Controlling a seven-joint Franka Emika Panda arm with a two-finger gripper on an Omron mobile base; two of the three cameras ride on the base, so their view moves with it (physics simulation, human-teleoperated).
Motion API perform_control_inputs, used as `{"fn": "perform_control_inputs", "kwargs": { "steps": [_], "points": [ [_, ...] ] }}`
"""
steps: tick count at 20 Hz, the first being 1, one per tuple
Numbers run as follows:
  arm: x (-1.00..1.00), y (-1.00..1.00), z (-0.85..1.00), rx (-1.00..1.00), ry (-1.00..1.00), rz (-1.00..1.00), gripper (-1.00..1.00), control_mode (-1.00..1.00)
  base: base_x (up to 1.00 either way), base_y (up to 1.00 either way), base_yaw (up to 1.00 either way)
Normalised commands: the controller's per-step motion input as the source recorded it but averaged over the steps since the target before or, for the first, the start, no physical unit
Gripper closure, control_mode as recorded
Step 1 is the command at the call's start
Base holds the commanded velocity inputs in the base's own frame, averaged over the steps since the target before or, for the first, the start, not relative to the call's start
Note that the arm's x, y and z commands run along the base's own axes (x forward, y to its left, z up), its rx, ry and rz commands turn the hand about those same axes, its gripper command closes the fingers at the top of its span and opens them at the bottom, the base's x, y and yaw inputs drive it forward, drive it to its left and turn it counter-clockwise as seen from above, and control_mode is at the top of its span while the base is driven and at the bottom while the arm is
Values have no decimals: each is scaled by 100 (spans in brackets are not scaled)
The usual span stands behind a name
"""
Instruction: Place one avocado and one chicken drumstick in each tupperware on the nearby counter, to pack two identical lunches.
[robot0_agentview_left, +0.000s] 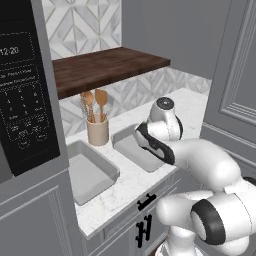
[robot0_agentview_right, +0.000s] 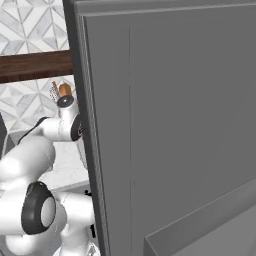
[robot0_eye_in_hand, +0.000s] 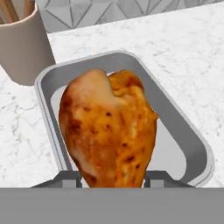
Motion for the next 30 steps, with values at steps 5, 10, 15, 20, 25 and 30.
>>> {"fn": "perform_control_inputs", "kwargs": {
  "steps": [5, 10, 15, 20, 25, 30],
  "points": [
    [30, 0, -42, -1, 20, 2, 100, -100, 0, 0, 0],
    [30, 0, -57, -2, 8, 2, 100, -100, 0, 0, 0],
    [41, 0, -54, -5, 0, 0, 100, -100, 0, 0, 0],
    [29, 0, -41, -5, 0, 1, -100, -100, 0, 0, 0],
    [11, 0, 13, 1, 2, -2, -100, -100, 0, 0, 0],
    [-2, 0, 86, 6, 4, -1, -100, -100, 0, 0, 0]
  ]
}}
